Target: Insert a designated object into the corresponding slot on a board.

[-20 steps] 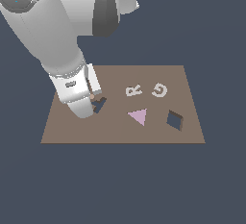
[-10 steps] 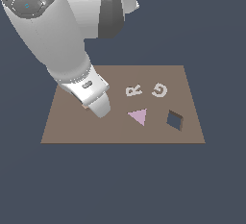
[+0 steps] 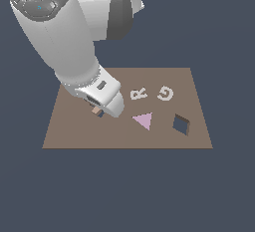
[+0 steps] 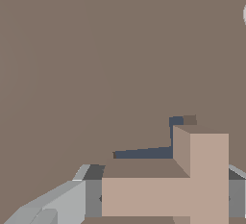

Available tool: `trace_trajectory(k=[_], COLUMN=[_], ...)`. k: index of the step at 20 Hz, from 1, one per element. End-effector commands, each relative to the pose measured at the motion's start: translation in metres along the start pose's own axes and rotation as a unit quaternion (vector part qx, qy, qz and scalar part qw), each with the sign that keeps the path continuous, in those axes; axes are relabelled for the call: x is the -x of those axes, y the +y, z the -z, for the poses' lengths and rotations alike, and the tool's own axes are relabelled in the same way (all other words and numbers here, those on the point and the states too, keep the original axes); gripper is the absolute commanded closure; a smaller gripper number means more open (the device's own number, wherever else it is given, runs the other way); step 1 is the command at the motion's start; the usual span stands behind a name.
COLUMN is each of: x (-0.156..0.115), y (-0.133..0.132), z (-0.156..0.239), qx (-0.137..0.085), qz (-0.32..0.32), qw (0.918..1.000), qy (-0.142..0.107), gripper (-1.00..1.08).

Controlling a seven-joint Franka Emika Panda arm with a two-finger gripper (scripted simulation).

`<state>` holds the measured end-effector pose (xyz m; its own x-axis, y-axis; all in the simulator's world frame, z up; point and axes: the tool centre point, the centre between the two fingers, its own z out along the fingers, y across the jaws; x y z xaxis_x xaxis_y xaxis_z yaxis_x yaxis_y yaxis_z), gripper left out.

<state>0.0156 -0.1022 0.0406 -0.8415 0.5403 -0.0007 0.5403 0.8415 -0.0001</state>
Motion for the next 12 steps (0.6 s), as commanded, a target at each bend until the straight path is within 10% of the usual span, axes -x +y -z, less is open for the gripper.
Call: trace_trajectory(k=[1,12], x=[-0.0007,-0.0022], y=[0.0021,0.0044], z=[0.0003,-0.0021], qx=[0.0,0.0], qz=[0.02,0.043], qw=[0.9998,0.9991], qy=[0.0,0.0], gripper=[1.08,1.08])
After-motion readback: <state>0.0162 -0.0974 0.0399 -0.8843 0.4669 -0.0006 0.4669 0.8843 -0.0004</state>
